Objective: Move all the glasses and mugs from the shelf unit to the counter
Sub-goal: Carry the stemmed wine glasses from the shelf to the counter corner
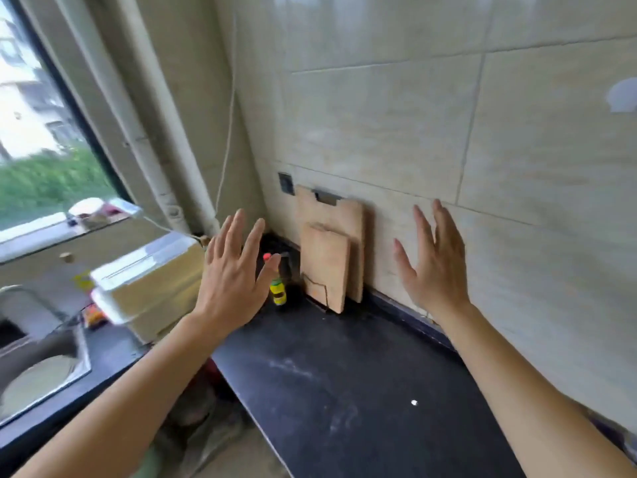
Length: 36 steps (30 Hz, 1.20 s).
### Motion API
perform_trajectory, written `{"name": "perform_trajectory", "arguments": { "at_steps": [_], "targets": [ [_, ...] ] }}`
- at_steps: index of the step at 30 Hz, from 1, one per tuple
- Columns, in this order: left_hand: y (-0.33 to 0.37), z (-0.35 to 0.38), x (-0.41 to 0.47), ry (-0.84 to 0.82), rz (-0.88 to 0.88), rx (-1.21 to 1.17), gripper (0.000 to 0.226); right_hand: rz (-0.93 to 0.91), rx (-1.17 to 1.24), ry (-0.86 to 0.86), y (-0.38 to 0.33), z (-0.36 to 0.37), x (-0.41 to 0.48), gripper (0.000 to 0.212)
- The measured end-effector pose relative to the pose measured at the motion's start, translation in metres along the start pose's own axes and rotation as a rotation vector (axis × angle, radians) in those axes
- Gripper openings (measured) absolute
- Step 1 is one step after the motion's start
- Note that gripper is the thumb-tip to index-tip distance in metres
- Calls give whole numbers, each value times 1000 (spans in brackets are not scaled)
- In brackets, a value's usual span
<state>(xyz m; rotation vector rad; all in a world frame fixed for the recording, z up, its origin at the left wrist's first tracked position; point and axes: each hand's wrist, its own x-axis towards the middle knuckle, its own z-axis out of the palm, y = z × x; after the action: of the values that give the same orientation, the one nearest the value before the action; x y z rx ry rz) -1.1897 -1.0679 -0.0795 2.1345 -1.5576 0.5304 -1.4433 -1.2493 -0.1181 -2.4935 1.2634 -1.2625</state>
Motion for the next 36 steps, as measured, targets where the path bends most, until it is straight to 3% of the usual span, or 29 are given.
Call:
{"name": "perform_trajectory", "arguments": {
  "at_steps": [9,20,29,36],
  "targets": [
    [-242,-161,-165,237,-450,157,72,-434,237,-140,-324,131,-16,70],
    [-502,-354,-406,325,-825,409,66,-802,529,-385,-758,252,-179,73],
    [-637,-406,-519,302,-1070,538,69,-1013,686,-483,-985,327,-262,77],
    [-811,-435,-535,280,-1123,600,68,-1016,761,-497,-1130,431,-273,76]
  ]
}}
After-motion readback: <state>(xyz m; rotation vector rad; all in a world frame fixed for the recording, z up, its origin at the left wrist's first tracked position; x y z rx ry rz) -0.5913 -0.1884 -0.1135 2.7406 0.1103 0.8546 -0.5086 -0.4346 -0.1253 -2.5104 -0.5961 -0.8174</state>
